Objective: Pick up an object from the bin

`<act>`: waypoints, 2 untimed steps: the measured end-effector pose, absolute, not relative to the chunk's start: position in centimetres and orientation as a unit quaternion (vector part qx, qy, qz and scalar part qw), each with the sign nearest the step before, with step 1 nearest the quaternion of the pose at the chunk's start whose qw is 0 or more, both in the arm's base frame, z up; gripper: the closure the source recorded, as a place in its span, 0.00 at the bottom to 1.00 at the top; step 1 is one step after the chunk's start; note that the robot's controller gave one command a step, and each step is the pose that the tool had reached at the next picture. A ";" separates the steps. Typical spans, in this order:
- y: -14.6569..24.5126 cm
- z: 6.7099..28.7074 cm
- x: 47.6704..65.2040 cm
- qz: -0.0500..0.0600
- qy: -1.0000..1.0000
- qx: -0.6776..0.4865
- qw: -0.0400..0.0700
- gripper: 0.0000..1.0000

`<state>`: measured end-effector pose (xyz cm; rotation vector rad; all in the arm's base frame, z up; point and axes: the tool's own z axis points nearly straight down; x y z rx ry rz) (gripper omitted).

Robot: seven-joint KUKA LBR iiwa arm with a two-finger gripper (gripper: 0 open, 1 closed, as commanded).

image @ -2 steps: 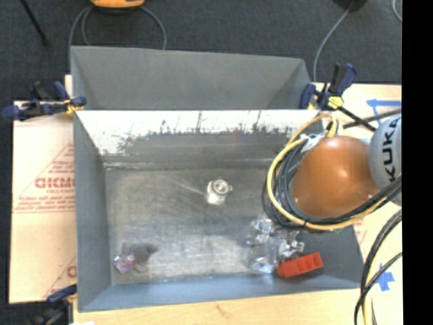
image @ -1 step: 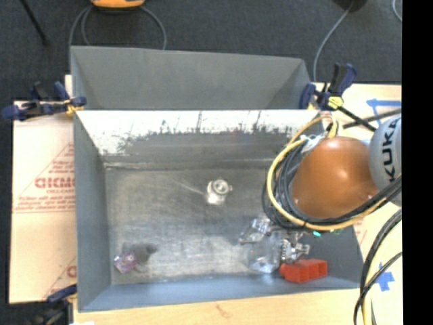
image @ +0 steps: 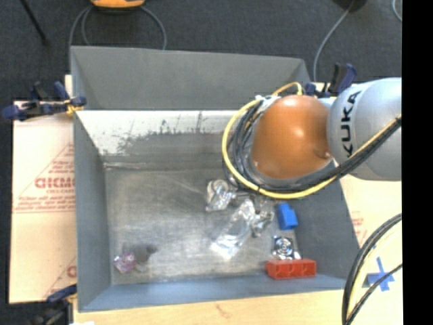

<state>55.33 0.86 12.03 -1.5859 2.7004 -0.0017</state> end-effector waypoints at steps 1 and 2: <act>2.2 14.4 58.9 0.000 0.920 -0.392 0.004 0.00; 1.5 11.0 62.0 -0.003 0.928 -0.373 0.013 0.00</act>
Offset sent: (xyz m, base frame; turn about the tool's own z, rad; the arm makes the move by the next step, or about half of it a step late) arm 0.0336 0.0130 0.0216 0.2566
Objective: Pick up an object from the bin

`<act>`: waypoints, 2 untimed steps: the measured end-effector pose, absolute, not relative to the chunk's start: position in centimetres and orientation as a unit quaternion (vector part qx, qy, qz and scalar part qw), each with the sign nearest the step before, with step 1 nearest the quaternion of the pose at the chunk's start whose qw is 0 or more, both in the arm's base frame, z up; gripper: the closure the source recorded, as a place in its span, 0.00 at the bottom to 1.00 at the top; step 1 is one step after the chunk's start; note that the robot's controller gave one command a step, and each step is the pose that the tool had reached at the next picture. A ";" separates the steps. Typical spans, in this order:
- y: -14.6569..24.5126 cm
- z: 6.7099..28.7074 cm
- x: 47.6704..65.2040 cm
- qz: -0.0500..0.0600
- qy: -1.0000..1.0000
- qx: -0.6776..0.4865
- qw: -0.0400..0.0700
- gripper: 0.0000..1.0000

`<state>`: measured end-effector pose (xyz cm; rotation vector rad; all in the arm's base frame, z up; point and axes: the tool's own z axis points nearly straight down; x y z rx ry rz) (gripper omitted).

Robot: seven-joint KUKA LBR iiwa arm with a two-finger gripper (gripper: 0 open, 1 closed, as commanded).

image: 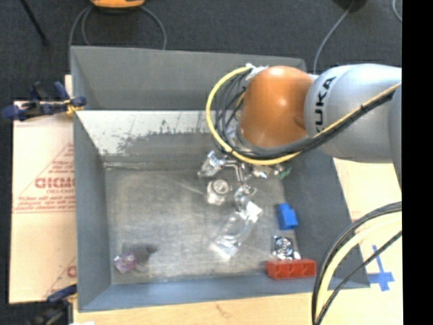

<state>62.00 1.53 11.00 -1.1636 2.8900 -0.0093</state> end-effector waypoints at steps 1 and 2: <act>0.8 10.5 63.5 -0.008 0.900 -0.436 0.016 0.00; 0.7 10.4 63.4 -0.008 0.893 -0.450 0.013 0.00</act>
Offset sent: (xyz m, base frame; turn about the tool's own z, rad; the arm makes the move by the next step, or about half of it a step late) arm 0.0328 -0.0190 -0.0400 -0.2823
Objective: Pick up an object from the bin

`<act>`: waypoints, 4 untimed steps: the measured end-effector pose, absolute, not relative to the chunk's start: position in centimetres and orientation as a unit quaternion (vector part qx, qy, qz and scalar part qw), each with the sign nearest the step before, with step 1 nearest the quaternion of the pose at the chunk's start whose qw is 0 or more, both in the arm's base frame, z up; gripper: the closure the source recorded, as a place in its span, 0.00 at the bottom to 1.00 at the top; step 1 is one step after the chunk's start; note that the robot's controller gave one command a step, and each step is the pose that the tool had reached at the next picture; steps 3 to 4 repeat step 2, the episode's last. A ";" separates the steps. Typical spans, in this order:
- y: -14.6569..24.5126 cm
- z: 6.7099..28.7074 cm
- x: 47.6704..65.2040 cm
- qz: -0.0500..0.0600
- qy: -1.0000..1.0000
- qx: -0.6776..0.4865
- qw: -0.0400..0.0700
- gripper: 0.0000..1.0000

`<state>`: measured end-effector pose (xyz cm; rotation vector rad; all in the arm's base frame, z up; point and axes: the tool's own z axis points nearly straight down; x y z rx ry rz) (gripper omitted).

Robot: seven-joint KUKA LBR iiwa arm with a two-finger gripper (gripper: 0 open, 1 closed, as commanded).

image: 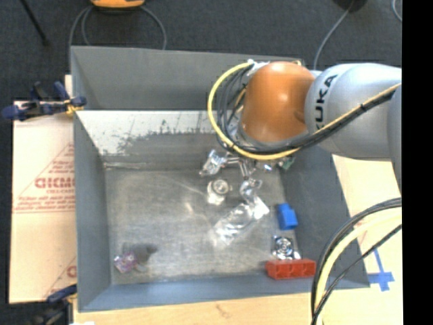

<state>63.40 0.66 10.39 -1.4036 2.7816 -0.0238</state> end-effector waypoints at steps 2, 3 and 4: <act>0.9 9.3 62.6 0.000 0.894 -0.448 0.004 0.00; 0.9 9.3 62.6 0.000 0.894 -0.448 0.004 0.00; 0.9 9.3 62.6 0.000 0.894 -0.448 0.004 0.00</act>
Offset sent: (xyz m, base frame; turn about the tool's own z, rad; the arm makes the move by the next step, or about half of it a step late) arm 0.0000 0.0000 0.0000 0.0000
